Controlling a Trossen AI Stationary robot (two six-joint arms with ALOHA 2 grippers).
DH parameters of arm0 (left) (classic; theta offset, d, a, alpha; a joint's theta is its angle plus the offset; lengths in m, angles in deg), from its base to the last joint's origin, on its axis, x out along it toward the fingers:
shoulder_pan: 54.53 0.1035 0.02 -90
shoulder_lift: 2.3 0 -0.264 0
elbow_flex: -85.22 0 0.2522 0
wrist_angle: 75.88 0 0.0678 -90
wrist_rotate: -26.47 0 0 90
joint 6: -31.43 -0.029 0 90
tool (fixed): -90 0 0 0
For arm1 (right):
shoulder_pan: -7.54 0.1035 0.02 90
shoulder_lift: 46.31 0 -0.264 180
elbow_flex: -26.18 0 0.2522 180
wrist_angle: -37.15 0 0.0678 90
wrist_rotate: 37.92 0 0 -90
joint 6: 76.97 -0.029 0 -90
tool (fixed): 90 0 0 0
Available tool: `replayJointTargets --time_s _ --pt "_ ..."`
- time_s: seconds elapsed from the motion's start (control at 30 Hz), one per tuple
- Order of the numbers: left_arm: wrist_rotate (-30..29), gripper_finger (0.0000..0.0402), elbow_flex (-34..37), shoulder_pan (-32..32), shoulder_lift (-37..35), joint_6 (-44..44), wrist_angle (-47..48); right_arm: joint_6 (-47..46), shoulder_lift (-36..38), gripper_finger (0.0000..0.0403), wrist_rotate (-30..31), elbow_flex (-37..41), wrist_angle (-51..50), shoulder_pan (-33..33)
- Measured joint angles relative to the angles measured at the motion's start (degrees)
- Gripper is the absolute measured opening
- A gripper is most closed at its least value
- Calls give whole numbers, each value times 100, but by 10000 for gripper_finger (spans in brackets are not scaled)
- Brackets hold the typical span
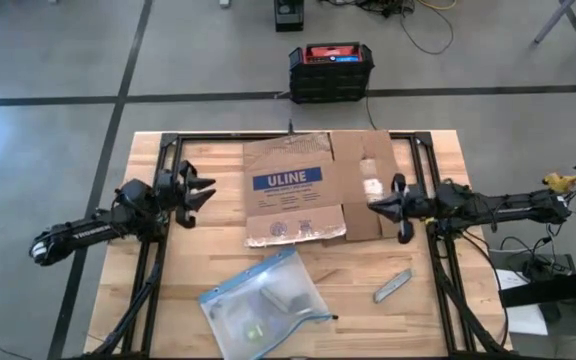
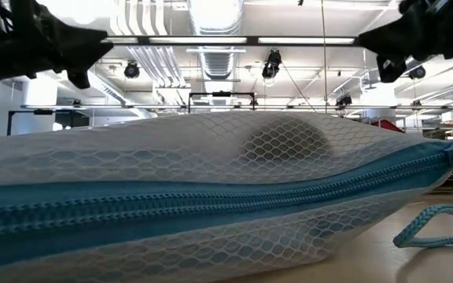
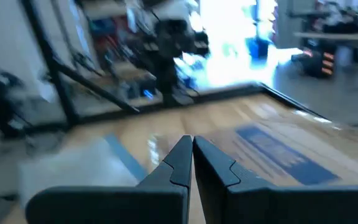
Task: Unpack boxes
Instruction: Return to Home Position
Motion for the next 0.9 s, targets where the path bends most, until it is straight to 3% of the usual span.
replayJointTargets --time_s 0.27,0.43,0.63,0.9 --pt "-1219 120 -4 -1338 -159 -545 803 -935 1032 0 -11 818 270 0" --pt "-1925 125 -2 -1984 -161 -1062 1010 -546 1578 0 -83 901 324 0" --pt "-1488 136 -2 -2105 -335 -1058 914 -47 1684 0 -149 861 366 0" --pt "-1392 147 -2 -2103 -469 -891 997 -279 1600 0 -111 1013 218 0"
